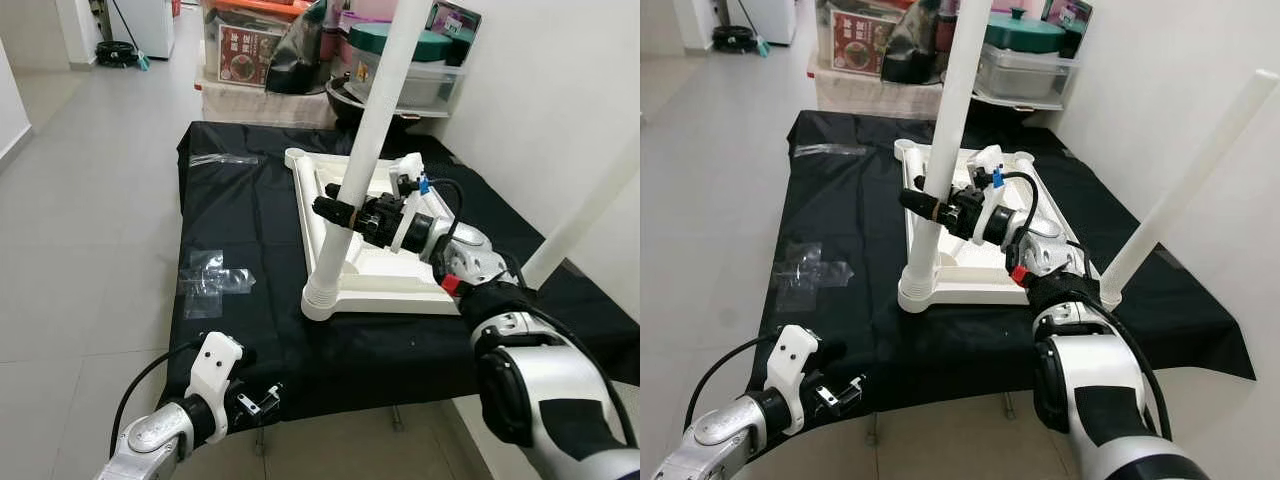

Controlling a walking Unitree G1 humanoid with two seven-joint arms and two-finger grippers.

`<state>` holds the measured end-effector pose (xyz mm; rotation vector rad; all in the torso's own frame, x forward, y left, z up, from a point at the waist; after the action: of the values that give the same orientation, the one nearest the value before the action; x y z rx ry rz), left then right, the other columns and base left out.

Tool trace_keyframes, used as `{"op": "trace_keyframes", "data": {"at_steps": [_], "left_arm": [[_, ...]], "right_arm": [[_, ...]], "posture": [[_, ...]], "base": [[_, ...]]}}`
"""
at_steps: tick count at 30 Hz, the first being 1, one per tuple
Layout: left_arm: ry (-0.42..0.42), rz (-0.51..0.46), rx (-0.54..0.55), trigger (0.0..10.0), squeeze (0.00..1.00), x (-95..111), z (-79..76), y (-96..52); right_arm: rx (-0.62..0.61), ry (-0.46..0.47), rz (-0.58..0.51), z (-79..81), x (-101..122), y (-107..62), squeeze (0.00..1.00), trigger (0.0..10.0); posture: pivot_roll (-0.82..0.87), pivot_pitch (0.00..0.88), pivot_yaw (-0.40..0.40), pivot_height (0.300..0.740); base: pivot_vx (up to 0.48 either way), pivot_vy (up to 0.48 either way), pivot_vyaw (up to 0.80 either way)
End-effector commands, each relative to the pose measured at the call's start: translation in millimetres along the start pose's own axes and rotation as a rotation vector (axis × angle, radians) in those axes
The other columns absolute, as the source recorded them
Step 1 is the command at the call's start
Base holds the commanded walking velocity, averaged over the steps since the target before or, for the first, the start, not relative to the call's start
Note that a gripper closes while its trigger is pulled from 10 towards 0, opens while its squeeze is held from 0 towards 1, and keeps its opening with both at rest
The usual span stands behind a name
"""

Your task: Building children table

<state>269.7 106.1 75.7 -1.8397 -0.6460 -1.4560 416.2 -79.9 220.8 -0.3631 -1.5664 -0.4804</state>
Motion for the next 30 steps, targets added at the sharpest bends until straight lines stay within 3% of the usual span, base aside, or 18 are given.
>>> {"op": "trace_keyframes", "data": {"at_steps": [1,7,12,16,23,26,30], "left_arm": [[-0.008,-0.003,-0.016,10.0,0.0,1.0,-4.3,0.9],[-0.012,-0.005,-0.02,10.0,0.0,1.2,-4.6,2.5],[-0.01,-0.006,-0.02,10.0,0.0,1.4,-4.2,3.2],[-0.013,-0.011,-0.012,10.0,0.0,1.5,-4.5,3.1],[-0.014,-0.009,-0.011,10.0,0.0,0.3,-5.1,1.5],[-0.012,-0.01,-0.003,10.0,0.0,0.8,-2.2,1.4],[-0.01,-0.014,-0.001,10.0,0.0,2.2,-1.2,3.0]], "right_arm": [[-0.017,0.095,0.133,9.5,-46.4,-1.0,0.0,0.0],[-0.214,0.121,0.231,2.2,-71.7,3.9,0.0,0.0],[-0.34,0.145,0.249,-5.8,-79.0,2.5,0.0,0.0],[-0.583,0.163,0.236,-18.1,-91.2,-7.4,0.0,0.0],[-0.643,0.174,0.248,-16.5,-99.2,-10.8,0.0,0.0],[-0.849,0.105,0.23,-15.7,-110.0,-29.2,0.0,0.0],[-0.957,0.038,0.2,-16.1,-106.0,-39.4,0.0,0.0]], "posture": [[0.06,0.0,-0.165,0.74],[0.05,0.0,-0.16,0.74],[0.05,0.0,-0.16,0.74],[0.06,0.0,-0.169,0.74],[0.06,0.0,-0.169,0.74],[0.06,0.0,-0.17,0.74],[0.05,0.0,-0.167,0.74]], "base": [[0.0,0.0,0.0],[0.0,0.0,0.0],[0.0,0.0,0.0],[0.0,0.0,0.0],[0.0,0.0,0.0],[0.0,0.0,0.0],[0.0,0.0,0.0]]}}
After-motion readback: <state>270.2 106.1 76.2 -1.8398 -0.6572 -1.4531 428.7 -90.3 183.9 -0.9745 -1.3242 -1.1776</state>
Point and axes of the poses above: a point about 5 cm out from each wrist's last joint towards the gripper, its own y axis pointing out of the wrist towards the gripper, its own x axis along the axis of the wrist's last joint, z = x × y, the point moved 5 cm from there along y, pointing out of the wrist towards the gripper, and after that the axes turned 4 degrees about -y, right-handed, at the moved point
